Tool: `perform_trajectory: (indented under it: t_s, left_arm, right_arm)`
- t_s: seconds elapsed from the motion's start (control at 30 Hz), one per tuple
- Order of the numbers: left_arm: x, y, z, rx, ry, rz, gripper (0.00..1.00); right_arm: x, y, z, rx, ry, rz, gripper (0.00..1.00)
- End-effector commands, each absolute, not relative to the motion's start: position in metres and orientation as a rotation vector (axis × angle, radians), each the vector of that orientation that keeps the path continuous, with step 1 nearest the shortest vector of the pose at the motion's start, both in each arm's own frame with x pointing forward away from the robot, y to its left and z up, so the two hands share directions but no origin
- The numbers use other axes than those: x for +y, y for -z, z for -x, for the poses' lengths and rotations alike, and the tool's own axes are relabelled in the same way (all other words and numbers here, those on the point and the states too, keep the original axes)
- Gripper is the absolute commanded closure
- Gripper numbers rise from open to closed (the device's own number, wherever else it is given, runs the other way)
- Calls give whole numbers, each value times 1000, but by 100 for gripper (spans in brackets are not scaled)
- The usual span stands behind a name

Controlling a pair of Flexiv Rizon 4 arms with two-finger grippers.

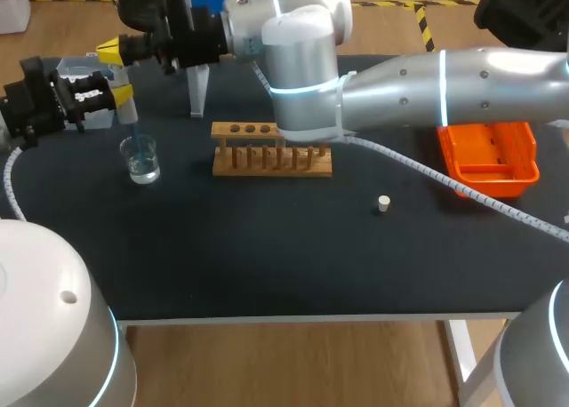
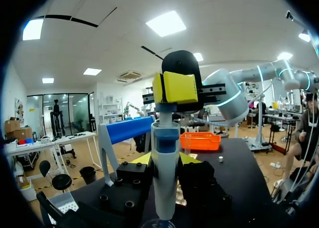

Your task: Invert the test tube, pick up the pipette, mount the tip to pipette, aspirate from beaker and dispense into the tube, eject the tip, return the pipette, and cap with the stopper.

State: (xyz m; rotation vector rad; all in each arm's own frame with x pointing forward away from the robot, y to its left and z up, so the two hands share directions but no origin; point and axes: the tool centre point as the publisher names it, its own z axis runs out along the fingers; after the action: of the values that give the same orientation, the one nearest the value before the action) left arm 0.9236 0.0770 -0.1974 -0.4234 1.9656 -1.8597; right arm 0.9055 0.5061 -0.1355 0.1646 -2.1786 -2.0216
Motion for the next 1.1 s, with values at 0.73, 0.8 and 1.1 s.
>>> perform_trajectory:
  t_s: [0.73,0.8,1.1]
  left_arm:
    - [77,194,-925,1964,1859,423,100]
    - [77,194,-925,1964,1859,423,100]
    - [77,194,-925,1964,1859,423,100]
  right_arm:
    - [502,126,-907,-2177,2061,-170,100]
    - [500,114,-907,-2176,2084,-189,100]
    - [468,71,-902,-2217,2135,-251,0]
